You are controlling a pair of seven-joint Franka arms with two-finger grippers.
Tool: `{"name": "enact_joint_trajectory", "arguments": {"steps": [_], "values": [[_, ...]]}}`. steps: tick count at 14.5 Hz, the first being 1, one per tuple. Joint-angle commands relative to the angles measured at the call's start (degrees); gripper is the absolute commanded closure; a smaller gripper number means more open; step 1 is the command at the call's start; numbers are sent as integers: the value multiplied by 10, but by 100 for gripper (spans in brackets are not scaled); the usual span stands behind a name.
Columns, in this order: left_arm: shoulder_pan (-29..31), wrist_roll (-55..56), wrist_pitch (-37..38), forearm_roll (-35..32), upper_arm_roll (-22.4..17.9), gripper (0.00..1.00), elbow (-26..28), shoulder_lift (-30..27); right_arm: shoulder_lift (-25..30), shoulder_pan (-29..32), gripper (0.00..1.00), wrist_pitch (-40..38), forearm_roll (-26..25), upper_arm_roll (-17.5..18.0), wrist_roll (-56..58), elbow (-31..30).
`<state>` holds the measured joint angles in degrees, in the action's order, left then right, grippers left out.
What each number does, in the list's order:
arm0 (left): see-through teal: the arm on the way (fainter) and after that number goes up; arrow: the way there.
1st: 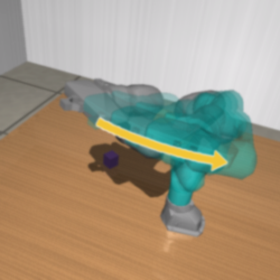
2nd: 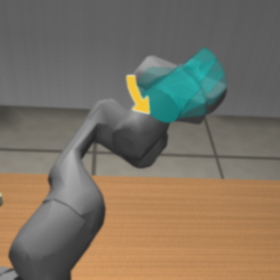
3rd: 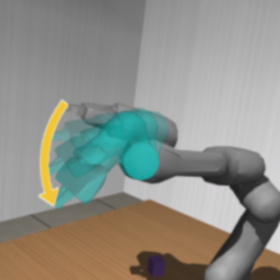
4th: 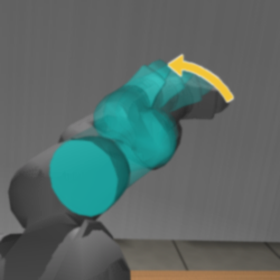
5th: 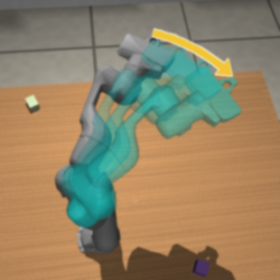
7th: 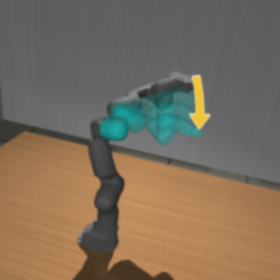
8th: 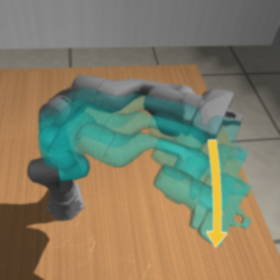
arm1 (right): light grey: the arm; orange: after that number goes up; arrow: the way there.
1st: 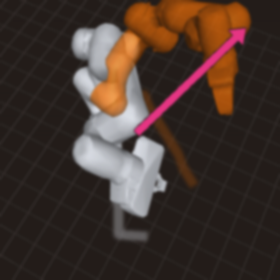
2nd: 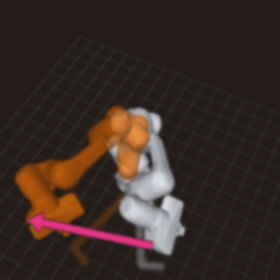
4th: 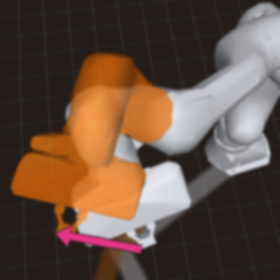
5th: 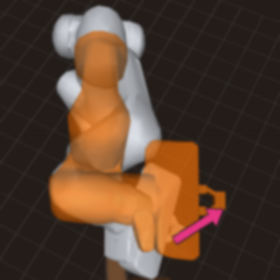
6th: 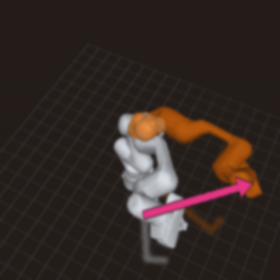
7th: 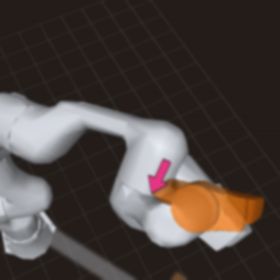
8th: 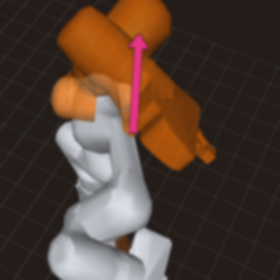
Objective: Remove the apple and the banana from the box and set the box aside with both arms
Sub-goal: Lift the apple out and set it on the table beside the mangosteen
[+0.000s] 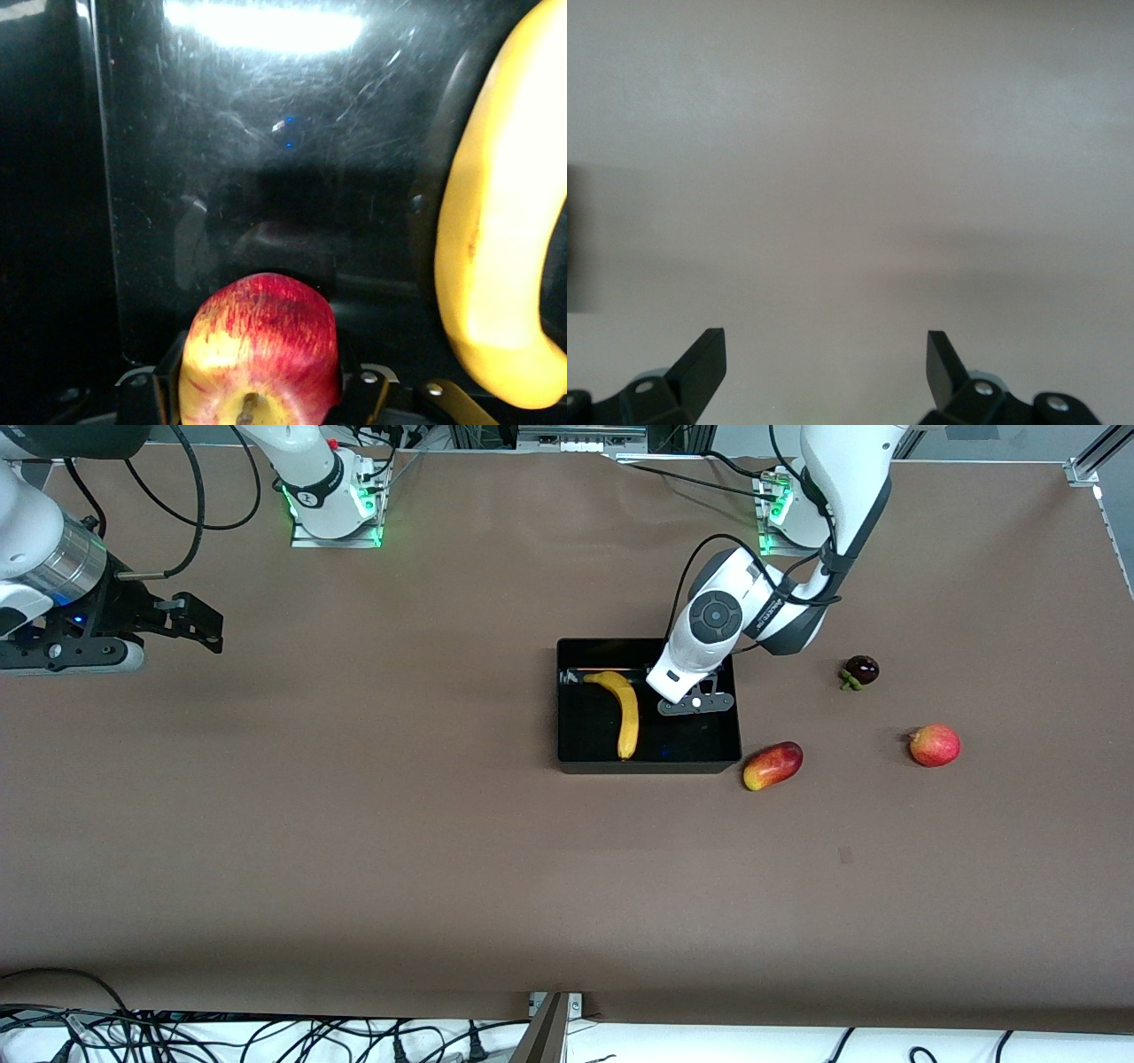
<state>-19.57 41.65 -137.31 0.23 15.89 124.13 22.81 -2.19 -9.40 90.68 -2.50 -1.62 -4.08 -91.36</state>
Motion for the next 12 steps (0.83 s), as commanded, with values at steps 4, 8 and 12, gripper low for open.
{"name": "enact_joint_trajectory", "arguments": {"steps": [4,8,12], "values": [[31,-30,219,7,-9,80,-126,-67,-4,-2,0,-3,-5,1,0,10],[60,-164,374,2,-45,79,-204,-76,-4,-3,0,-3,-5,1,0,10],[141,-345,388,-3,-69,71,-146,-80,-3,-3,0,-3,-4,1,-5,10]]}}
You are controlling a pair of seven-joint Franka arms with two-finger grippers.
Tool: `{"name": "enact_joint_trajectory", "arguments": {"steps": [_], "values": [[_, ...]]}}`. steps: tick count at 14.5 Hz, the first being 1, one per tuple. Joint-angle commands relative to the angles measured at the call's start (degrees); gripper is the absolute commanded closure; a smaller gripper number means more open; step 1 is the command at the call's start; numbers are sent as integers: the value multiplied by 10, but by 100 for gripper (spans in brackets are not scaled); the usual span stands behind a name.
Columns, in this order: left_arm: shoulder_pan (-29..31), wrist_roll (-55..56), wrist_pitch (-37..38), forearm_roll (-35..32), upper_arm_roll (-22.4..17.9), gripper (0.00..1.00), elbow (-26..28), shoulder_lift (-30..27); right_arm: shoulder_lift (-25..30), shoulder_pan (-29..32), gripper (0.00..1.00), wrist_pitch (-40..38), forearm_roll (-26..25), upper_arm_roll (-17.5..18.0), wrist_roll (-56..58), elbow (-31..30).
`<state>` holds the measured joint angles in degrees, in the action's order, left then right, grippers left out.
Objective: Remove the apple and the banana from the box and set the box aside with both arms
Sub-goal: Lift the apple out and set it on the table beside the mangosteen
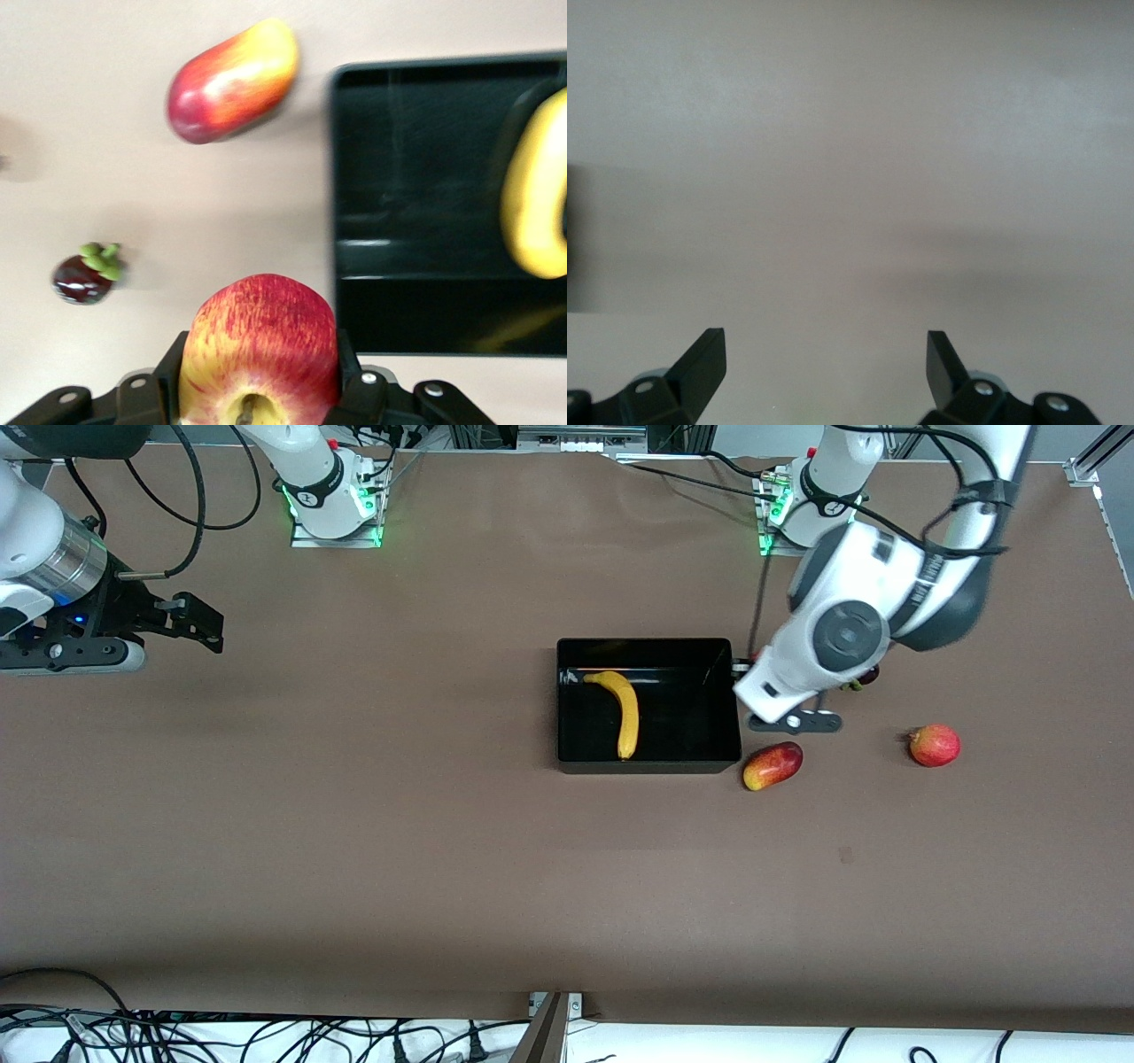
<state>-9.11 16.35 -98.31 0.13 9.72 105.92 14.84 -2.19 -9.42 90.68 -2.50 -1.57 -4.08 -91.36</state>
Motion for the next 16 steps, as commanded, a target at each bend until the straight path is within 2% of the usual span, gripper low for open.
{"name": "enact_joint_trajectory", "arguments": {"steps": [1,3,6,9,10,11,12,13,16], "values": [[50,-142,-20,-14,-14,69,58,-1,-2,-8,0,-5,-3,2,-5,10],[55,-180,-86,-29,-21,68,120,-8,-1,-19,0,-9,-3,2,-5,10],[63,-181,-209,-37,-21,68,221,-16,-1,-39,0,-8,-7,2,-1,11],[65,-181,-309,-38,-21,67,272,-4,0,-39,0,-8,-4,1,-2,11],[65,-181,-330,-38,-21,64,278,0,0,-39,0,-9,-4,1,-3,11],[66,-181,-340,-38,-22,57,281,5,0,-39,0,-9,-3,1,-3,11],[65,-178,-342,-38,-21,24,281,6,0,-39,0,-9,-3,0,-3,10],[66,-173,-341,-37,-21,0,281,5,0,-38,0,-10,-3,0,-3,10],[66,-172,-327,-37,-21,0,276,-14,0,-38,0,-9,-4,-1,-4,11]]}}
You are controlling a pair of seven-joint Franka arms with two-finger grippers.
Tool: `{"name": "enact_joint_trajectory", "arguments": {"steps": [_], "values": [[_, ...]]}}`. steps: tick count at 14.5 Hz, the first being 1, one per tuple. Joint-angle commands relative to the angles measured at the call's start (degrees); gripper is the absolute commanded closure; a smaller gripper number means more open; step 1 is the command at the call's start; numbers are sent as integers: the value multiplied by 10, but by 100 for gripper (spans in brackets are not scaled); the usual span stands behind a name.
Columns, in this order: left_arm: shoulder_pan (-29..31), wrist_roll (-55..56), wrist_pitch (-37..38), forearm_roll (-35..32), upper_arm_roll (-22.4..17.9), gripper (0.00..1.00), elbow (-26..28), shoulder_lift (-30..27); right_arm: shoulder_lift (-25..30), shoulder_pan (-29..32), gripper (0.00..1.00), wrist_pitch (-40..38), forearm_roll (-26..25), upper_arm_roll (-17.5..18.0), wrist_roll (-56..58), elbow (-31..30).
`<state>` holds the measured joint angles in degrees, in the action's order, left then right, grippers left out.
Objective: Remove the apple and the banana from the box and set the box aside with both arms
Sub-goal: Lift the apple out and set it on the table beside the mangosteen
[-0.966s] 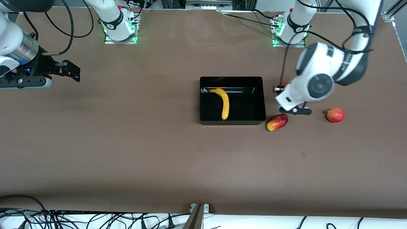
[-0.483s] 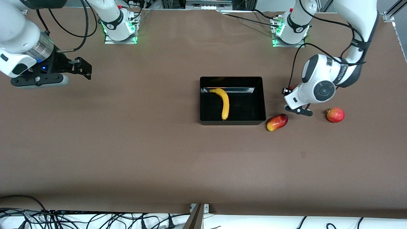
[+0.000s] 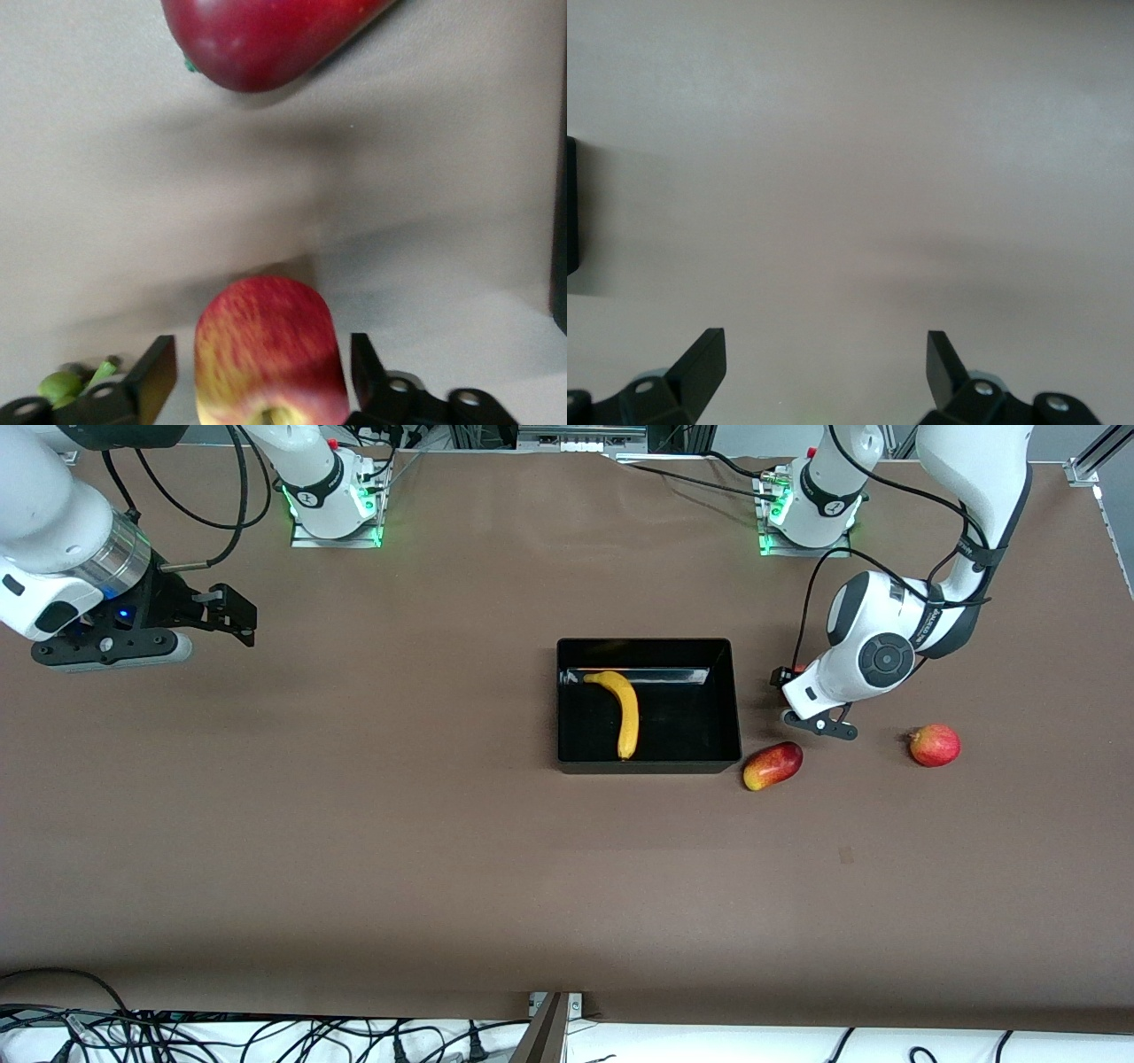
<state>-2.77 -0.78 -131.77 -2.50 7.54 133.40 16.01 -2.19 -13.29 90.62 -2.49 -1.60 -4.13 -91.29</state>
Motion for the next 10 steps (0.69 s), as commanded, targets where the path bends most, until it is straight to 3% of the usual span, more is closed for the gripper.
{"name": "enact_joint_trajectory", "arguments": {"steps": [1,5,7,10], "values": [[2,-1,24,-11,1,0,-8,-33,0,0,0,-9,-4,-1,-3,10],[-9,7,161,0,11,0,-125,-43,0,0,0,-9,-4,0,-3,10],[-53,38,215,27,11,0,-195,-37,0,0,0,-9,-4,0,-3,10],[-115,149,217,68,11,0,-251,-6,0,0,0,-9,-4,-1,-3,9]]}}
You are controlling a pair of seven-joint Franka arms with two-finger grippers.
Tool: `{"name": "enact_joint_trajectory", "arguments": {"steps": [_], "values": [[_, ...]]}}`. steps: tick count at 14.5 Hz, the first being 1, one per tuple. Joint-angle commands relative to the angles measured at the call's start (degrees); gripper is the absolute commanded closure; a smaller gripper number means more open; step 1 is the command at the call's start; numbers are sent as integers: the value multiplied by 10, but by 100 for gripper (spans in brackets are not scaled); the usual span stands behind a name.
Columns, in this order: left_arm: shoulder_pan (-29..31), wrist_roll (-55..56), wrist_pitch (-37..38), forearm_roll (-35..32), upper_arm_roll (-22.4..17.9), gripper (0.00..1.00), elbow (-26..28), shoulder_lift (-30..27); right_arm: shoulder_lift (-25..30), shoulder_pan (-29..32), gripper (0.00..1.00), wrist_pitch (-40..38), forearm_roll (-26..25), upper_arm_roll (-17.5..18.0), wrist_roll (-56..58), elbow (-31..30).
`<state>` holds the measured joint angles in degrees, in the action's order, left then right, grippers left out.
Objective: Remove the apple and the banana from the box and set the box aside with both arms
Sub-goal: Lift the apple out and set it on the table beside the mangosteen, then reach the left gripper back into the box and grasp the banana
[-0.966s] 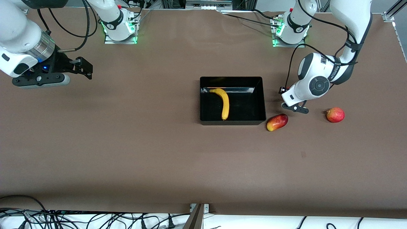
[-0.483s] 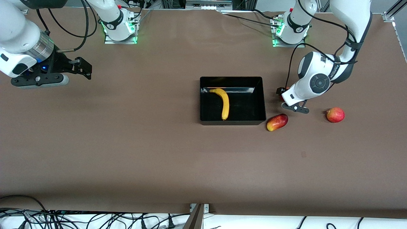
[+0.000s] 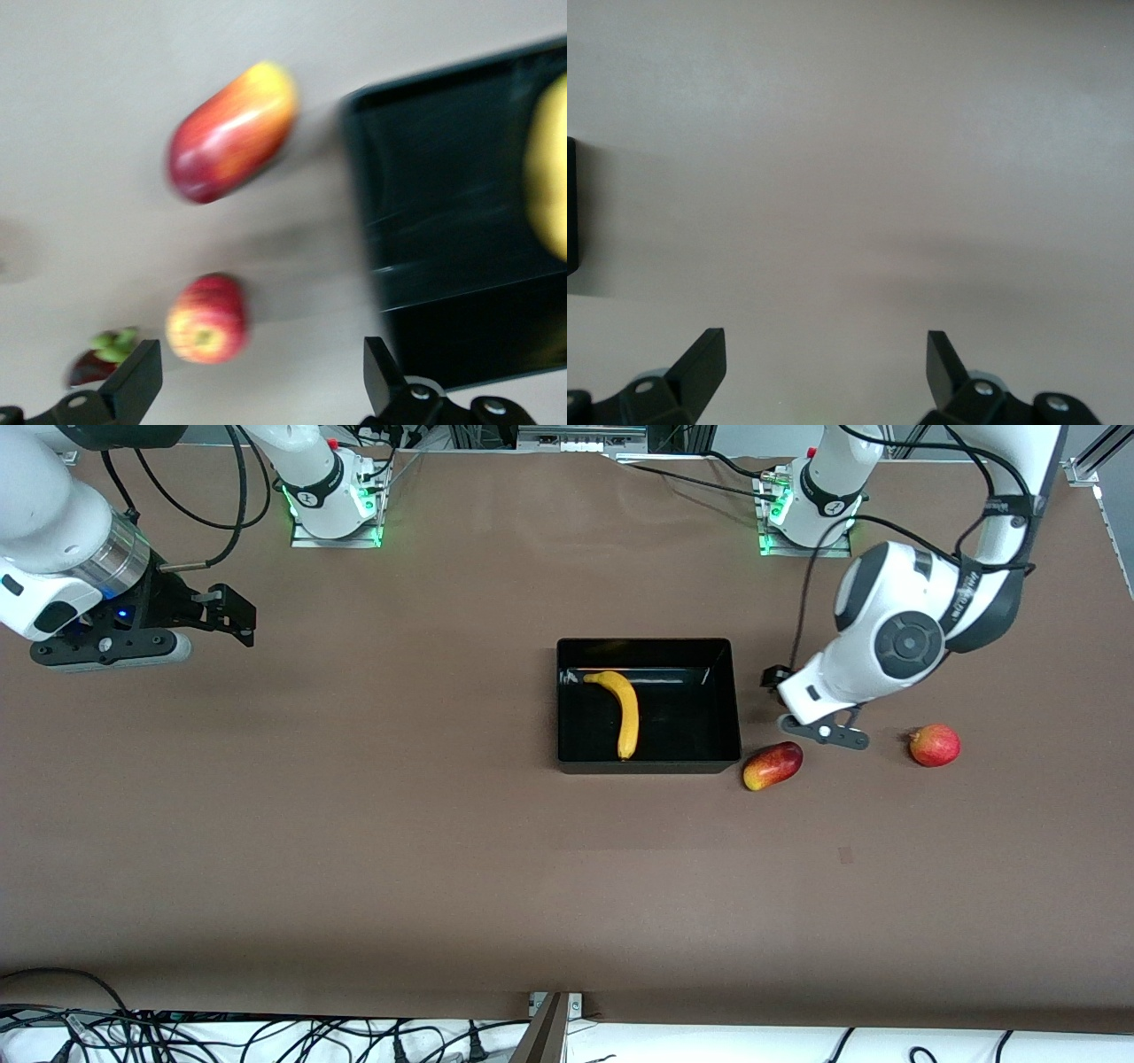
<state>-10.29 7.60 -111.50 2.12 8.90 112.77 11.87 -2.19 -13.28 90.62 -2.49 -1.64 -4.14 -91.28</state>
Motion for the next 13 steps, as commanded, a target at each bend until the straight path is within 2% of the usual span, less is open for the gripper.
{"name": "enact_joint_trajectory", "arguments": {"steps": [1,3,5,9,13], "values": [[-62,96,10,24,-2,0,-60,59,0,0,0,-9,-4,1,-3,9],[-103,150,-6,24,-1,0,-100,108,0,0,0,-9,-4,0,-3,10],[-139,224,-55,23,1,0,-121,146,0,0,0,-9,-4,0,-3,10],[-193,303,-197,22,1,0,-113,211,0,0,0,-9,-4,0,-3,10],[-206,318,-232,18,1,0,-104,237,0,0,0,-9,-4,0,-3,10]]}}
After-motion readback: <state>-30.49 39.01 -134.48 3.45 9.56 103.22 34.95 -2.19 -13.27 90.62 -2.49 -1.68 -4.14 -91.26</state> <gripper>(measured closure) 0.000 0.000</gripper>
